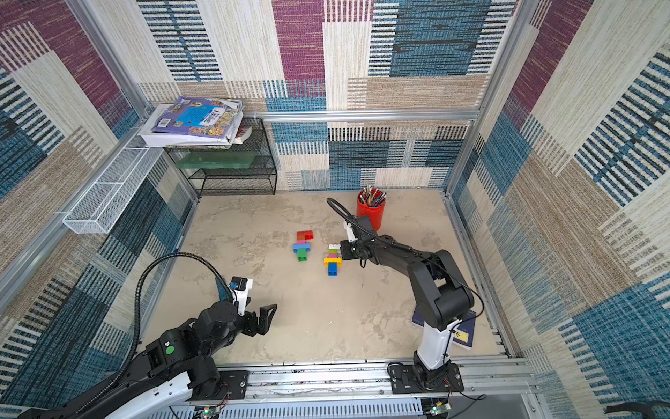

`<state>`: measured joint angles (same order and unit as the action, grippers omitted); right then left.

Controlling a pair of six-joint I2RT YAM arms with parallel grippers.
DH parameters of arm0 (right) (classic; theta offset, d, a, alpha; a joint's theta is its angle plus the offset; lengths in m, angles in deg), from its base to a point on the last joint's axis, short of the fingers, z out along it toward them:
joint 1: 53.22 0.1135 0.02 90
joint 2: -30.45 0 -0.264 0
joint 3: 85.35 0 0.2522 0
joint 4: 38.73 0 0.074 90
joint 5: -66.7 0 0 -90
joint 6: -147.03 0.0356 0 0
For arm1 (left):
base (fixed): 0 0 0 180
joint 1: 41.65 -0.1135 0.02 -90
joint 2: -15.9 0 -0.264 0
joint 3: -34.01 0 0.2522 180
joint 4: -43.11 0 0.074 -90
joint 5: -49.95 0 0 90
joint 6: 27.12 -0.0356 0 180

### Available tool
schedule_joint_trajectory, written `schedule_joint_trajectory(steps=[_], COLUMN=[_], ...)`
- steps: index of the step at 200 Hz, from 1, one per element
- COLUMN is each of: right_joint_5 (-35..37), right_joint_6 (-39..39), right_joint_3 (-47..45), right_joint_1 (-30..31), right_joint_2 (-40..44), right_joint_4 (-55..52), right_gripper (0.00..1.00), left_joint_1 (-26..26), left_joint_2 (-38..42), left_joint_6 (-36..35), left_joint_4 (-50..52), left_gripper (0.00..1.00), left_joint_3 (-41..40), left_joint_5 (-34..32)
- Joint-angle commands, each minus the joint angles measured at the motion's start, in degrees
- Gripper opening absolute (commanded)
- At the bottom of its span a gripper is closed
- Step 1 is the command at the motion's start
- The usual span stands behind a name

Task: Assemble the letter f with lego
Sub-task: Adjust the lego brick at the center of the board, then reset both arms

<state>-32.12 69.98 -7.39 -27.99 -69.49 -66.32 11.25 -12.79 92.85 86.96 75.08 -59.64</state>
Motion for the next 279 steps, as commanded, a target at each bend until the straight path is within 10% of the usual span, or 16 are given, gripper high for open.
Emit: schedule_joint_trajectory(steps=[1, 60, 133, 178, 197, 200, 279], right_joint_5=[3.53, 8.94, 12.06, 12.3, 12.39, 12.32, 15.72], right_joint_6=[-0.72, -3.18, -8.14, -9.79, -8.93, -8.76, -6.6], right_joint_3=[1.88, 11.42, 14.27, 13.9, 12.6, 12.2, -6.23], right_joint_1=[0.17, -2.5, -13.83, -23.99, -28.32, -29.08, -34.75], right_joint_2=[4.96, 15.24, 23.56, 26.65, 28.28, 28.57, 36.18], right_joint_4=[-4.43, -11.82, -9.07, -8.75, -8.31, -8.06, 7.36], right_gripper=[0.26, 0.39, 0.71, 0.8, 0.85, 0.99, 0.95], left_joint_1=[-0.08, -1.47, -22.03, -25.94, -27.26, -27.42, -32.39], left_joint_2=[-2.73, -20.58, -41.48, -49.32, -50.53, -50.44, -44.06], left_joint_6=[-2.14, -15.75, -26.09, -30.3, -31.65, -31.98, -37.62], left_joint_4=[0.26, 4.58, 7.58, 5.65, 2.41, 1.52, -15.47], left_gripper=[0.99, 0.99, 0.99, 0.99, 0.99, 0.99, 0.99], left_joint_3=[4.74, 31.05, 61.72, 71.28, 72.09, 71.7, 49.77], left_joint_5=[-2.68, -9.1, 9.61, 5.57, 2.0, 1.42, -5.53])
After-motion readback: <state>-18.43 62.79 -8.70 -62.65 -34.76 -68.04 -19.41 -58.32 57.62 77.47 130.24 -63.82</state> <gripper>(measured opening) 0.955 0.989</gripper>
